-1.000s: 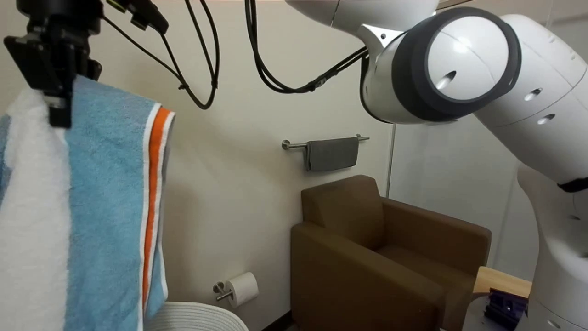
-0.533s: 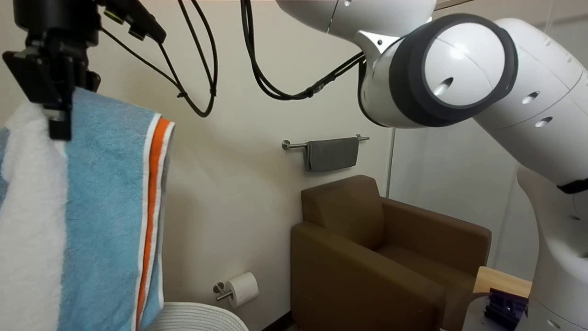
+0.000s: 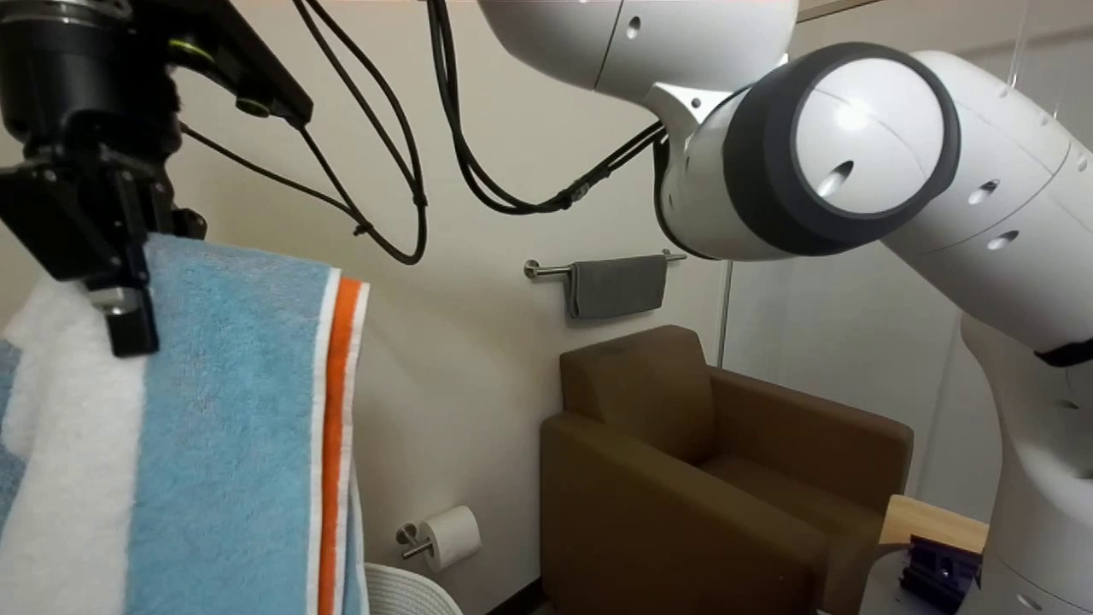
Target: Put the towels in the laundry hamper
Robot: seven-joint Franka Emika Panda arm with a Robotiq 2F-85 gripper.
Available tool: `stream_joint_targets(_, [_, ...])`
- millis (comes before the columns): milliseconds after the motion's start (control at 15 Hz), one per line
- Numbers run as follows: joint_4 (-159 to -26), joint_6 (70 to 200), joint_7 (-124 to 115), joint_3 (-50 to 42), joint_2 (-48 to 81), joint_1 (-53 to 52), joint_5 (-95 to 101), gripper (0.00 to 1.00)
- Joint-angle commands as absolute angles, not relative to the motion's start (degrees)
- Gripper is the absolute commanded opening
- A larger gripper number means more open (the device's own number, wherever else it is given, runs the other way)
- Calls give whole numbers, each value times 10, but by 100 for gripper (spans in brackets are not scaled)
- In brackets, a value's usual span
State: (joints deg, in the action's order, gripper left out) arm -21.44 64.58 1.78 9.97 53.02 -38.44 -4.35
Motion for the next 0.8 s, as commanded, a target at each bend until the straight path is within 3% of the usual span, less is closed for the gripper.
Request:
stream_joint_targets(0, [-217, 597, -95, 109, 523, -374, -80, 7])
stream_joint_targets(733, [-232, 595, -363, 105, 505, -338, -133, 7])
